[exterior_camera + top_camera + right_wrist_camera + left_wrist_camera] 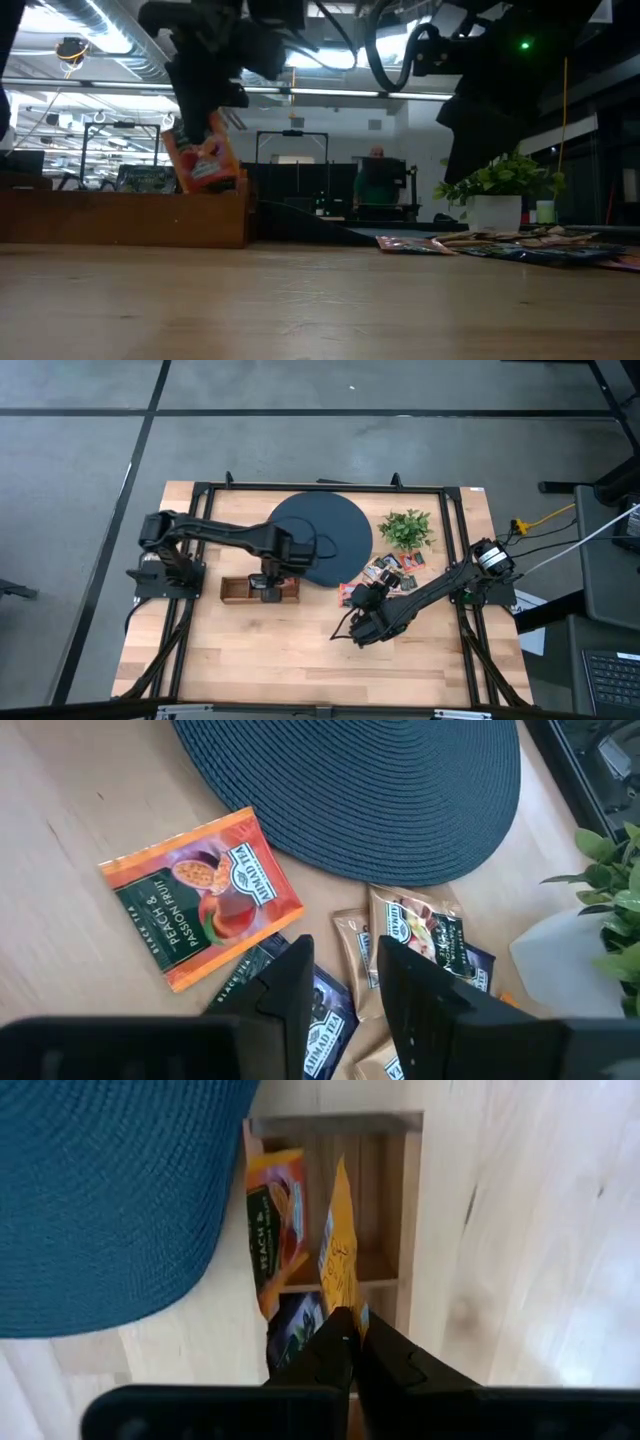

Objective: Pick & Place Tea
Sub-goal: Put the orange tea bag into the right section of the wooden organizer

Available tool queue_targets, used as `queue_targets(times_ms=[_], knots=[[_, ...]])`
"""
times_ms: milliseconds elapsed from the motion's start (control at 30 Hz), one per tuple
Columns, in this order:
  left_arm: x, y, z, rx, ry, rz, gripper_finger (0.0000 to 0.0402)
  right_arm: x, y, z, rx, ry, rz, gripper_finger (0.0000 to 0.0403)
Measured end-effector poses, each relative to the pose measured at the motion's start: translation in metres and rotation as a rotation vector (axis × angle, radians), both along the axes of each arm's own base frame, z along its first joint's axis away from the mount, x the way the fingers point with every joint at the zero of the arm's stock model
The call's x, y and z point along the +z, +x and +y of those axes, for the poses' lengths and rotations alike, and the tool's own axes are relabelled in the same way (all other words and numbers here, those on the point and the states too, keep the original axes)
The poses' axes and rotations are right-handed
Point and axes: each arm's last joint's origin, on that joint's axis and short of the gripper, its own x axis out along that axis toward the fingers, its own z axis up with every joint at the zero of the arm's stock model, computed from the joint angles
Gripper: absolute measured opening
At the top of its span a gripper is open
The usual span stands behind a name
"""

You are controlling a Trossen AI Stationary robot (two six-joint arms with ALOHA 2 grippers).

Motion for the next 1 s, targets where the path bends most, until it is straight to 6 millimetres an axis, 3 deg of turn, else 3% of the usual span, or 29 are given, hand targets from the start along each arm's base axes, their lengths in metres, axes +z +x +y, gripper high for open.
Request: queue_targets(times_ms=[233,633,1000], knots=[[-0.012,0.014,0.001,-0.049,0.052,0.056,0.0003,0.0,0.0,0.0,0.001,-0.001,0.0,0.0116],[-0.017,0.016,0.002,-0.052,0.084,0.067,0.0008,0.0,0.0,0.0,0.0,-0.012,-0.01,0.0116],[-0.017,0.016,0.003,-0.036,0.131,0.064,0.008,0.0,0.0,0.0,-0.001,-0.012,-0.012,0.0116]])
